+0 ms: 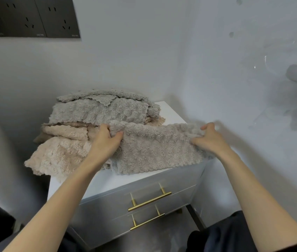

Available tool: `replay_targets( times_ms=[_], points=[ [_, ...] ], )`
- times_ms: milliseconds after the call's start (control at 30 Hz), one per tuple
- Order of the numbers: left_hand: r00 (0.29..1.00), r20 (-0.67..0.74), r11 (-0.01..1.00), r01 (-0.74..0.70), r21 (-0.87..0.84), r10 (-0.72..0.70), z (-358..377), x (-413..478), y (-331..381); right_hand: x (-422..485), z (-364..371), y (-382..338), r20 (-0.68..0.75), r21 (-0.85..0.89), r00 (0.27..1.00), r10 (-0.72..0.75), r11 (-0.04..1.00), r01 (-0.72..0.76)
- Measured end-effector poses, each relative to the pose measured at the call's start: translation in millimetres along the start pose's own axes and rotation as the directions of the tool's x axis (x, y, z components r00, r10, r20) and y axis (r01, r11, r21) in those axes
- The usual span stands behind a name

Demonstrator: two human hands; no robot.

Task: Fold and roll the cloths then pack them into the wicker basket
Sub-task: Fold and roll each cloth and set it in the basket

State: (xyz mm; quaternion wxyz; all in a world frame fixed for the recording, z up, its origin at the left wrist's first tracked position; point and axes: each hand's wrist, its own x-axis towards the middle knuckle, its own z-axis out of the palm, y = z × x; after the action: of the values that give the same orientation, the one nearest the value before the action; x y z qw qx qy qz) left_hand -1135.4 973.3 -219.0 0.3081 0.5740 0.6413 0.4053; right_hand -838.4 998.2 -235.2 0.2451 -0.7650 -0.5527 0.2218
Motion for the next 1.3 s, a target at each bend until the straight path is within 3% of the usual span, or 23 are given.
replay_targets(
  times_ms=[67,133,167,267,400,500,600,800,1000,1067,1133,1233,1300],
  points=[
    [0.998,-0.038,0.996,-0.056,0.063,0.058,9,-5,1,-1,4,4,-0.063,-0.039,0.998,-0.028,0.999,0.026],
    [0.954,-0.148,0.935,-0.211,0.286,0.261,17,-11,-1,1,5,4,-0.129,-0.039,0.99,-0.059,0.998,0.054],
    [0.906,-0.173,0.855,-0.281,0.436,0.386,22,-14,-2,2,5,2,-0.133,-0.034,0.99,-0.052,0.998,0.047],
    [0.809,-0.035,0.666,-0.457,0.59,0.587,37,-19,-1,6,9,-4,-0.082,-0.017,0.997,0.002,1.0,-0.003],
    [0.815,0.292,0.57,-0.564,0.598,0.5,61,-20,-9,18,15,-6,-0.076,0.0,0.996,0.035,0.999,-0.035],
    [0.832,0.389,0.506,-0.551,0.663,0.396,67,-11,-20,25,18,-6,-0.023,-0.094,0.999,0.03,0.995,-0.032],
    [0.855,0.402,0.532,-0.519,0.669,0.328,68,-7,-24,34,16,-8,-0.043,-0.162,0.999,-0.011,0.987,0.004],
    [0.901,0.379,0.575,-0.427,0.698,0.21,63,-4,-26,38,11,-11,-0.206,-0.1,0.972,-0.115,0.99,0.096],
    [0.912,0.368,0.571,-0.401,0.716,0.18,63,-2,-25,24,32,-10,-0.236,-0.316,0.947,-0.216,0.939,0.135],
    [0.906,0.374,0.564,-0.417,0.713,0.197,60,-1,-25,19,29,-18,-0.279,-0.451,0.911,-0.303,0.879,0.154],
    [0.898,0.38,0.559,-0.435,0.706,0.22,56,2,-25,6,30,-30,-0.297,-0.454,0.852,-0.43,0.849,0.27],
    [0.891,0.382,0.523,-0.454,0.722,0.246,50,4,-27,-29,49,-50,-0.199,-0.267,0.804,-0.561,0.82,0.506],
    [0.888,0.388,0.501,-0.46,0.733,0.248,49,4,-29,-48,69,-53,-0.01,-0.262,0.818,-0.575,0.791,0.552]
  ],
)
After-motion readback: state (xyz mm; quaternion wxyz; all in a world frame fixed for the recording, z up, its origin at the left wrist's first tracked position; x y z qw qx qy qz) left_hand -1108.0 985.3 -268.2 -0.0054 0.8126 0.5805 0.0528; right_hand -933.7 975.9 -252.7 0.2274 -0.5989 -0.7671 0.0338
